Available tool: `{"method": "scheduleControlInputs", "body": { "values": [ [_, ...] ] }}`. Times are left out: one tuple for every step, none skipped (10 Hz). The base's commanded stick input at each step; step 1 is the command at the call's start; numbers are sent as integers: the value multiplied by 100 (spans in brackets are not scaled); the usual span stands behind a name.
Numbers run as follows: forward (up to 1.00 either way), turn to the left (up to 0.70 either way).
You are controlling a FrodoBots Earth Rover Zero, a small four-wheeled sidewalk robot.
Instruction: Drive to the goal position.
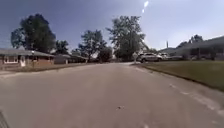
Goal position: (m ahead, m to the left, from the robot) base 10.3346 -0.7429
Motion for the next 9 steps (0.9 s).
{"method": "scheduleControlInputs", "body": {
  "values": [
    [70, -35],
    [70, -35],
    [70, -18],
    [70, 0],
    [70, 0],
    [70, 0],
    [70, 0],
    [70, 0],
    [70, 0]
  ]
}}
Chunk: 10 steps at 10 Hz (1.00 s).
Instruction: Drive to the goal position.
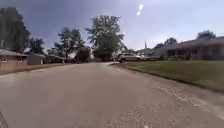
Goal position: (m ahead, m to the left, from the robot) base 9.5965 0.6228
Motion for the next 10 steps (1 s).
{"method": "scheduleControlInputs", "body": {
  "values": [
    [70, 0],
    [70, 0],
    [70, 0],
    [70, 0],
    [70, 0],
    [70, 0],
    [70, 0],
    [70, 0],
    [70, 0],
    [70, 3]
  ]
}}
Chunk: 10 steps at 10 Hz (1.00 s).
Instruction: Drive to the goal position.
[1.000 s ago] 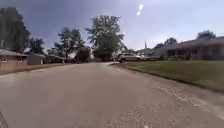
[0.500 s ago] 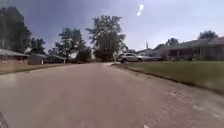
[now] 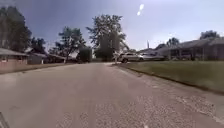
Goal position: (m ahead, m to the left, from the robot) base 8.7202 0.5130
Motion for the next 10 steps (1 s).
{"method": "scheduleControlInputs", "body": {
  "values": [
    [70, 11],
    [70, 24],
    [70, 29],
    [70, 19],
    [70, 8],
    [70, 0],
    [70, 0],
    [70, 0],
    [70, 0],
    [70, 0]
  ]
}}
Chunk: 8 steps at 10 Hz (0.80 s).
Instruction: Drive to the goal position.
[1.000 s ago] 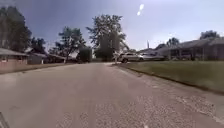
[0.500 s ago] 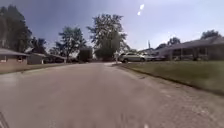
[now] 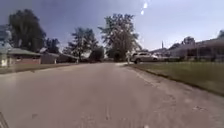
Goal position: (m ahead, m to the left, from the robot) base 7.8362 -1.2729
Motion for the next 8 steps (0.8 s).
{"method": "scheduleControlInputs", "body": {
  "values": [
    [70, 0],
    [70, 0],
    [70, 0],
    [70, 0],
    [70, 0],
    [70, 0],
    [70, 0],
    [70, 0]
  ]
}}
